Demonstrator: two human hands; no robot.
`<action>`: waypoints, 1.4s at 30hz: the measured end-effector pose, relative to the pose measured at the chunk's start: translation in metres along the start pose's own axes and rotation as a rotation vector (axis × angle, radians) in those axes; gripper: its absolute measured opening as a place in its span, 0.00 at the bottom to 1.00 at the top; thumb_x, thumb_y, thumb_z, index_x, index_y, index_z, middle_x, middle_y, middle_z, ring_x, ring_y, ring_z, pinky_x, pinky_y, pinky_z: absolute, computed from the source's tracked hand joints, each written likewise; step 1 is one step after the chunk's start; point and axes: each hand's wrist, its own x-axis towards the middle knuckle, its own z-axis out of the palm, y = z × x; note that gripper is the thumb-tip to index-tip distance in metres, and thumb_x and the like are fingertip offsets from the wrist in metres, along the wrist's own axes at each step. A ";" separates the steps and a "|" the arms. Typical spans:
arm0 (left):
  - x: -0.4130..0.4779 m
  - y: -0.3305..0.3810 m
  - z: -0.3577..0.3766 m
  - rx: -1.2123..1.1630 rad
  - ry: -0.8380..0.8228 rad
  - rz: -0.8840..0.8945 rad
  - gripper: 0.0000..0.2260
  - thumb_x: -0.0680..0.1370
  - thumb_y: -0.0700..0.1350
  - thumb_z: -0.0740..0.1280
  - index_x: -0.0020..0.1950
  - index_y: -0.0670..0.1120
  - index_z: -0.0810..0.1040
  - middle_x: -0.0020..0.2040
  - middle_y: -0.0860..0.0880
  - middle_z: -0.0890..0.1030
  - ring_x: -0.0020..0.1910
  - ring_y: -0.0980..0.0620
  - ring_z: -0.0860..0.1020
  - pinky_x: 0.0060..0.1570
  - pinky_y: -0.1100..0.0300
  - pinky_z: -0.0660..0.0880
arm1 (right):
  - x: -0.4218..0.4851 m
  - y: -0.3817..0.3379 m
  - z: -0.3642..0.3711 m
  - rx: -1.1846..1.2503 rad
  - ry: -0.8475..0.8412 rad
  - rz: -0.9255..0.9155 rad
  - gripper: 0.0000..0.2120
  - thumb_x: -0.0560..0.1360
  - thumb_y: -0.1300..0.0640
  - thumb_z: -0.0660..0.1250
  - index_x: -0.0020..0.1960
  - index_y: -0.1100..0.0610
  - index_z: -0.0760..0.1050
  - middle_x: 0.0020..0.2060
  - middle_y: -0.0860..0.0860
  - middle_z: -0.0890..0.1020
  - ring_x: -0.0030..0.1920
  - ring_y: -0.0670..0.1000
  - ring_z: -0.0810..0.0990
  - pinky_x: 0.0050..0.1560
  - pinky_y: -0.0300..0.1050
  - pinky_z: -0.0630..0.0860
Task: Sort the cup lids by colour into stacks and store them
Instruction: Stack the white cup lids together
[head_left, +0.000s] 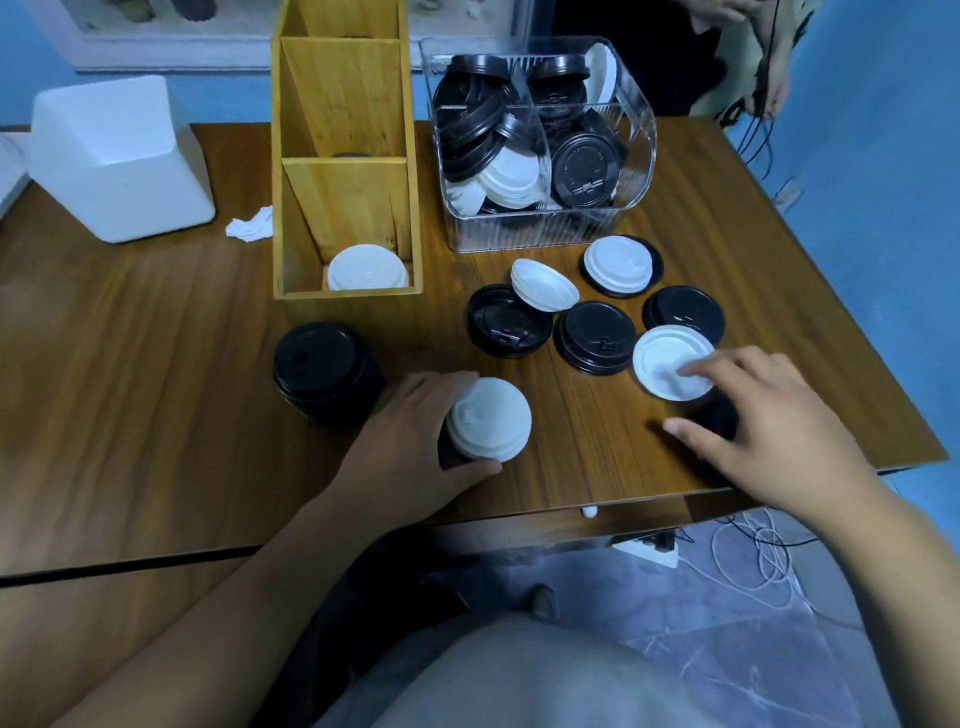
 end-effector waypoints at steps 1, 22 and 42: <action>0.000 0.000 0.000 -0.001 -0.001 0.001 0.37 0.69 0.64 0.76 0.74 0.53 0.69 0.69 0.56 0.74 0.69 0.56 0.68 0.68 0.53 0.67 | 0.007 -0.002 0.003 -0.077 0.003 0.007 0.22 0.71 0.39 0.72 0.61 0.48 0.77 0.57 0.47 0.77 0.58 0.54 0.73 0.51 0.55 0.77; 0.001 -0.002 0.000 0.000 -0.024 -0.024 0.38 0.69 0.65 0.76 0.75 0.54 0.68 0.69 0.57 0.74 0.70 0.57 0.67 0.68 0.54 0.66 | -0.025 -0.091 0.030 1.198 -0.195 0.605 0.10 0.78 0.60 0.70 0.43 0.65 0.83 0.41 0.62 0.86 0.41 0.57 0.87 0.40 0.42 0.84; 0.002 0.000 -0.003 -0.024 -0.062 -0.094 0.42 0.67 0.68 0.75 0.76 0.60 0.62 0.71 0.57 0.70 0.70 0.57 0.66 0.66 0.56 0.66 | 0.021 -0.075 0.029 0.349 -0.064 -0.107 0.28 0.69 0.41 0.76 0.66 0.46 0.76 0.59 0.37 0.78 0.62 0.45 0.71 0.59 0.34 0.66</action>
